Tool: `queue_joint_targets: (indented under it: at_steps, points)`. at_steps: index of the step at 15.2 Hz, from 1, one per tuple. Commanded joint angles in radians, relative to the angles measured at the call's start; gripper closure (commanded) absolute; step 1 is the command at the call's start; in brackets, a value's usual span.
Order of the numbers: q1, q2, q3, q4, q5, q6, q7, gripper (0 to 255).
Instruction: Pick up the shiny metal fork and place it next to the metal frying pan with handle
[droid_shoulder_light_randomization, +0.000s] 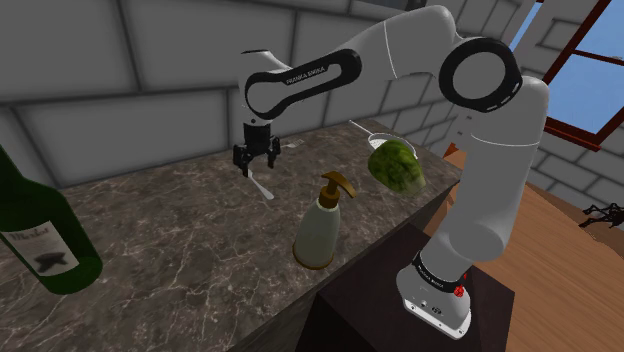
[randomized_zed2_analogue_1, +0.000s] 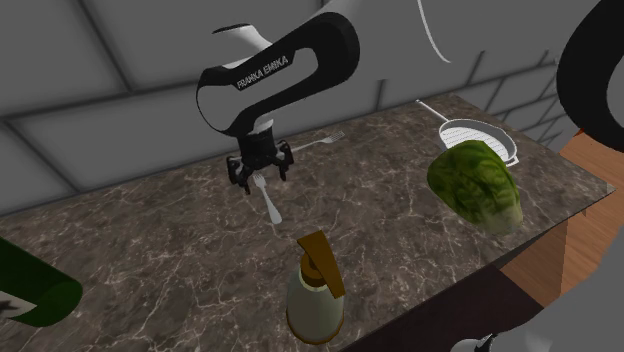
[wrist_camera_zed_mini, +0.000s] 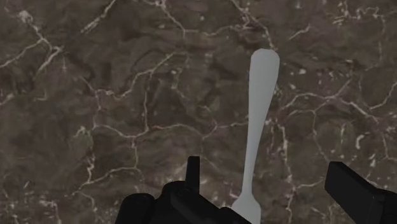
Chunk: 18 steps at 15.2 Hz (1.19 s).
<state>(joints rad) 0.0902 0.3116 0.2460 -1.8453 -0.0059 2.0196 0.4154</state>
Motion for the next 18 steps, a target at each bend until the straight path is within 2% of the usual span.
queue_joint_targets:
  at_steps: [1,7,15,16,18]
  points:
    - [0.007,0.029,-0.001,0.019,-0.006,0.009,0.013,0]
    - [0.011,0.06,-0.004,-0.031,-0.014,0.089,0.018,0]
    - [0.011,0.06,-0.004,-0.031,-0.014,0.089,0.018,0]
    - [0.011,0.06,-0.004,-0.031,-0.014,0.089,0.018,255]
    - [0.011,0.06,-0.004,-0.031,-0.014,0.089,0.018,255]
